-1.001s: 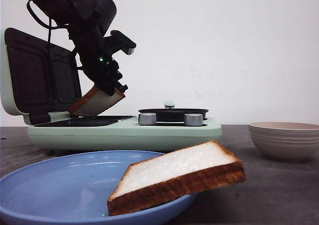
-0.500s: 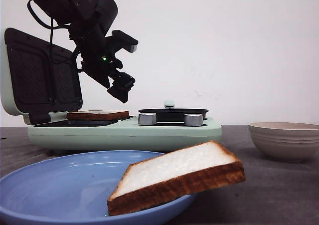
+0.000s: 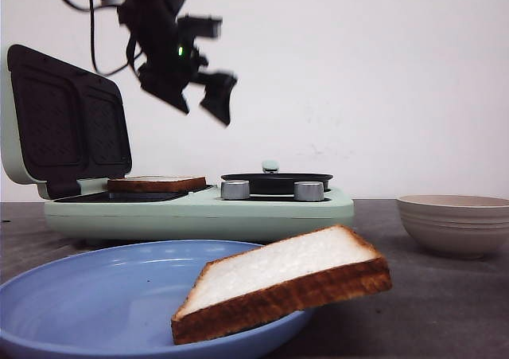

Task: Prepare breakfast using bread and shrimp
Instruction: 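Raise the left gripper away from the grill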

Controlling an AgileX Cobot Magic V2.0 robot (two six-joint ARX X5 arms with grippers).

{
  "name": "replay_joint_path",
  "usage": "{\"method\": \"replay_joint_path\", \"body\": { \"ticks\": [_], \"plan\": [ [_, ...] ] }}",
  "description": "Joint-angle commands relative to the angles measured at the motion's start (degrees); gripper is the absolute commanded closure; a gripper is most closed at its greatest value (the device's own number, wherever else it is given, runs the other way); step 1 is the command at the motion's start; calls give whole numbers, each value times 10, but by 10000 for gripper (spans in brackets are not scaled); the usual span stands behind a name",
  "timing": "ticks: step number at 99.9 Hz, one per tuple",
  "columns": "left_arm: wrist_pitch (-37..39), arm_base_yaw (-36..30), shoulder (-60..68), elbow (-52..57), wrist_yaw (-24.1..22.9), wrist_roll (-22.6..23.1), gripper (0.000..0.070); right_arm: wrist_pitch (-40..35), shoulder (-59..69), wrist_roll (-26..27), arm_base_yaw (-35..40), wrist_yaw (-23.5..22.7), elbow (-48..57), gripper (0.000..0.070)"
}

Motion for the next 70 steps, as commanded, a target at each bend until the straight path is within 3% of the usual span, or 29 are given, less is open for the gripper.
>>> {"method": "replay_joint_path", "body": {
  "ticks": [1,18,34,52,70],
  "plan": [
    [-28,-1,13,47,31,-43,144,2,2,-7,2,-1,11,543],
    [-116,7,12,131,131,-79,171,2,2,-7,2,-1,11,543],
    [-155,23,-7,150,218,-106,394,2,2,-6,2,-2,11,543],
    [-190,44,-49,150,286,-86,700,1,2,-6,2,-2,11,543],
    [-213,64,-108,150,298,-87,697,-1,2,-5,2,-2,11,543]
  ]
}}
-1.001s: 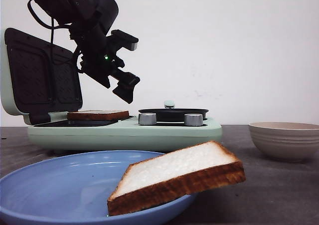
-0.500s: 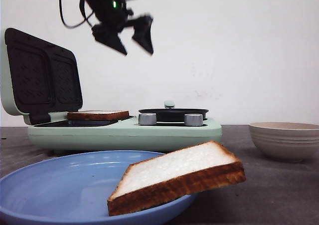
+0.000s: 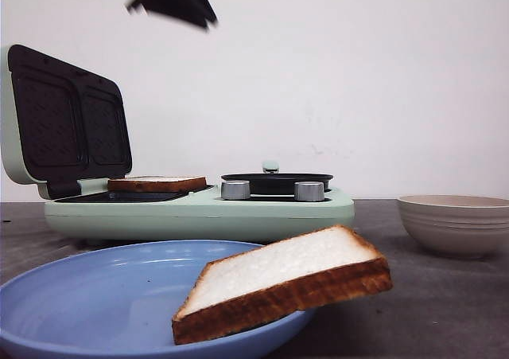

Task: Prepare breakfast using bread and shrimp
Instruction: 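Raise the left gripper away from the grill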

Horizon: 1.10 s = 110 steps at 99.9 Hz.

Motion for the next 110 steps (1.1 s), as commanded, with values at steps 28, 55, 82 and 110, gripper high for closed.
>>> {"method": "replay_joint_path", "body": {
  "ticks": [28,55,82,110],
  "plan": [
    [-40,34,-109,-7,37,6,697,-11,2,2,2,-3,11,543],
    [52,65,-267,-229,41,-17,697,-18,2,11,2,-11,11,543],
    [221,90,-509,-568,40,-129,697,-18,2,17,10,-21,11,543],
    [206,90,-667,-737,21,-176,697,-8,3,50,33,-21,10,543]
  ]
}}
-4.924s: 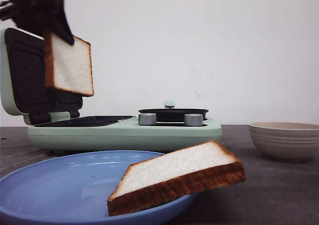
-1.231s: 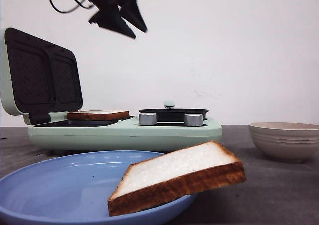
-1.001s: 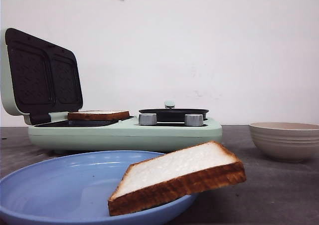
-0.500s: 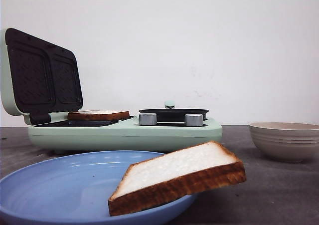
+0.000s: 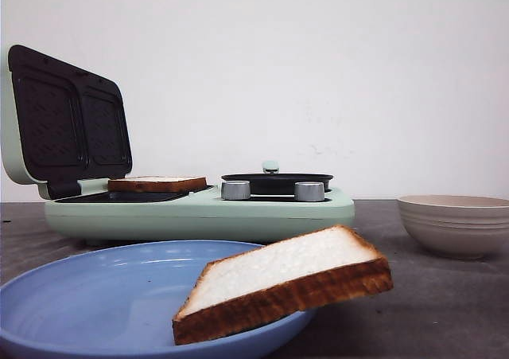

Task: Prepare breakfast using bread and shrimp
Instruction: 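Raise the left gripper away from the grill, then reach the right gripper to the remaining bread slice and grasp its crust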

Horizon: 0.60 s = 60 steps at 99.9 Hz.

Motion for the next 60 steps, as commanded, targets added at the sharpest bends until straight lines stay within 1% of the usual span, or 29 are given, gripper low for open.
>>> {"method": "replay_joint_path", "body": {
  "ticks": [1,19,32,40,51,55,60],
  "plan": [
    [-3,0,-31,-17,-7,-21,697,8,3,20,7,-2,10,543],
    [-74,0,-132,-73,-43,-21,697,44,10,57,28,-2,-7,543],
    [-115,0,-193,-89,-52,-21,697,79,32,78,49,-2,-29,543],
    [-144,0,-220,-89,-67,-20,697,110,51,93,67,-4,-44,543],
    [-171,0,-243,-89,-78,-14,697,174,85,129,97,-14,-67,541],
    [-178,0,-247,-89,-78,-11,697,194,99,136,110,-13,-73,526],
    [-185,0,-250,-89,-78,-9,696,215,119,142,127,-12,-77,489]
  ]
}}
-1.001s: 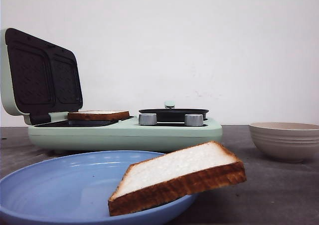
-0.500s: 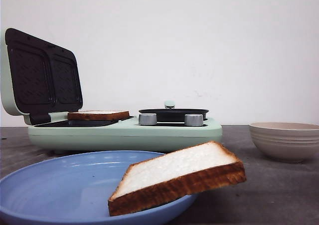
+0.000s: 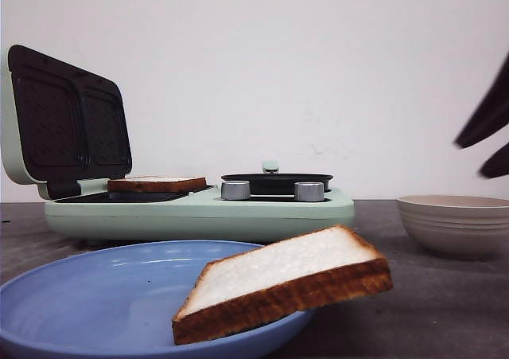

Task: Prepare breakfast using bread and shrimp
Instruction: 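Reach the right gripper to the remaining bread slice and grasp its crust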

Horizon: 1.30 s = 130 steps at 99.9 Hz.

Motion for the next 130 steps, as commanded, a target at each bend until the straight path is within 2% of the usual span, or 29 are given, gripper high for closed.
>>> {"method": "replay_joint_path", "body": {
  "ticks": [1,9,16,33,46,109,113,120,130],
  "plan": [
    [-4,0,-2,1,-2,10,695,29,24,28,20,-1,-4,480],
    [-16,0,-2,1,-2,13,656,54,56,34,45,1,-8,430],
    [-17,0,-2,1,-2,13,619,71,83,34,63,3,-8,422],
    [-17,0,-2,1,-2,14,619,125,149,43,101,2,-8,415],
    [-17,0,-2,1,-2,14,618,156,195,46,125,2,-8,327],
    [-16,0,-2,1,-2,27,617,226,270,59,155,-3,-8,330],
    [-16,0,-2,1,-2,27,617,234,274,63,158,-5,-8,338],
    [-16,0,-2,1,-2,27,617,238,278,64,161,-5,-8,399],
    [-16,0,-2,1,-2,27,617,239,284,64,165,-1,-8,549]
  ]
}}
